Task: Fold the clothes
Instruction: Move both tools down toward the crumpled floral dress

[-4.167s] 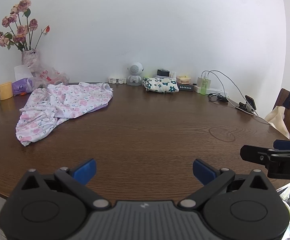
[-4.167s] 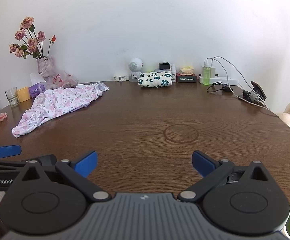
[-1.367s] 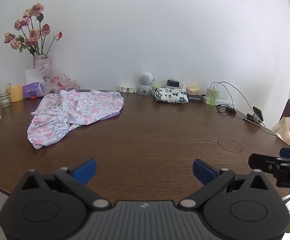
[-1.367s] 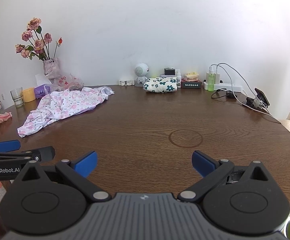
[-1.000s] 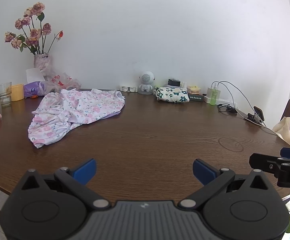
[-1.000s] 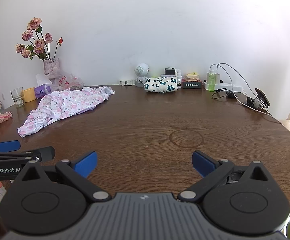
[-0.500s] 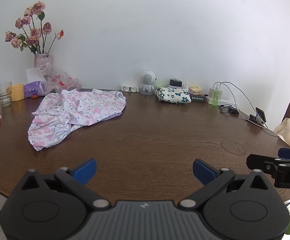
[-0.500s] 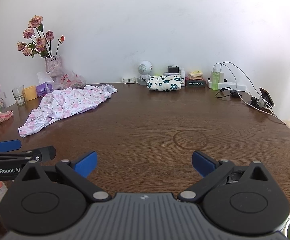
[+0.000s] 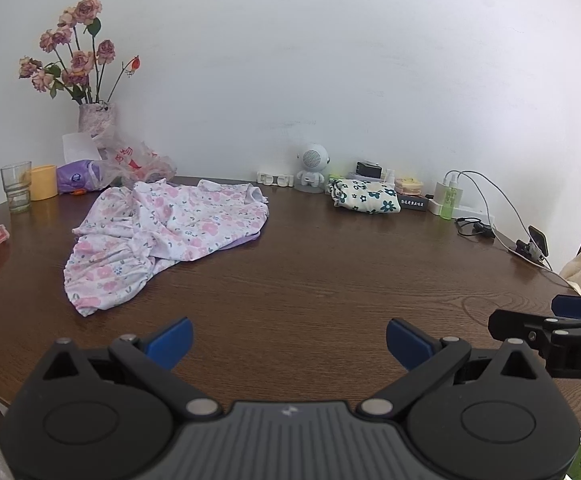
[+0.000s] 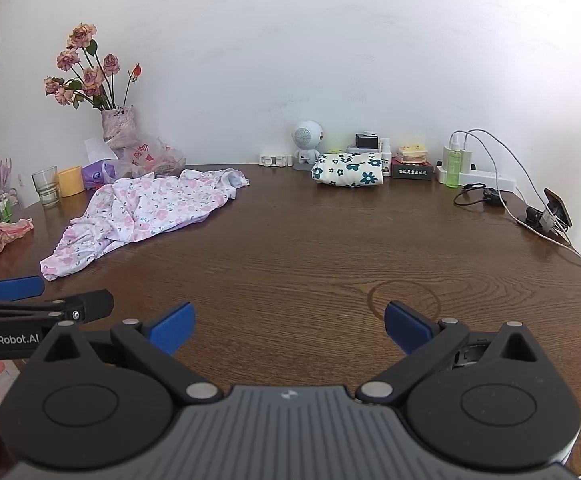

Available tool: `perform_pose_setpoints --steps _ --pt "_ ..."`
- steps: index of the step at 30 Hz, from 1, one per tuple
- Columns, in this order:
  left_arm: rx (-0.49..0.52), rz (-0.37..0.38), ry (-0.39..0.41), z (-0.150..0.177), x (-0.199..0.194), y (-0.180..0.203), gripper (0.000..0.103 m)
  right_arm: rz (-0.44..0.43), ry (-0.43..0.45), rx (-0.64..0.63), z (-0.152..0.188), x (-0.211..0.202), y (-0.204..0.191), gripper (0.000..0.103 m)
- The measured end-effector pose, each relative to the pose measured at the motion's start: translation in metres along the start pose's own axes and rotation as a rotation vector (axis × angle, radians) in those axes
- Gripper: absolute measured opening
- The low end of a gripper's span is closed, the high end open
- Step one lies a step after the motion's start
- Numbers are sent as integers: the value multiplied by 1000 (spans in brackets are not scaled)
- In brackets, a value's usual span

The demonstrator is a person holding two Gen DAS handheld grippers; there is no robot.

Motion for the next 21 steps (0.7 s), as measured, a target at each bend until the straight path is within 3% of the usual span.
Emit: perform_pose_setpoints --steps 9,14,21 --pt "2 -20 -31 -48 20 -33 103 -135 -56 -98 -53 39 -23 103" --pt "-21 -83 -91 -85 42 -63 103 -188 -96 -201 -101 71 -43 103" --pt "-102 -157 -93 -134 77 -106 103 -247 -133 -257 -169 132 -74 103"
Point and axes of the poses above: each gripper's, at about its wrist camera, not at the fingertips, and x roughly the way its jaws point, y to its right, z to its underside, the point moved 2 cm from there along x, roughly the way its jaws point, and after that the axes turned 11 degrees about -y, right-handed, at the moved point
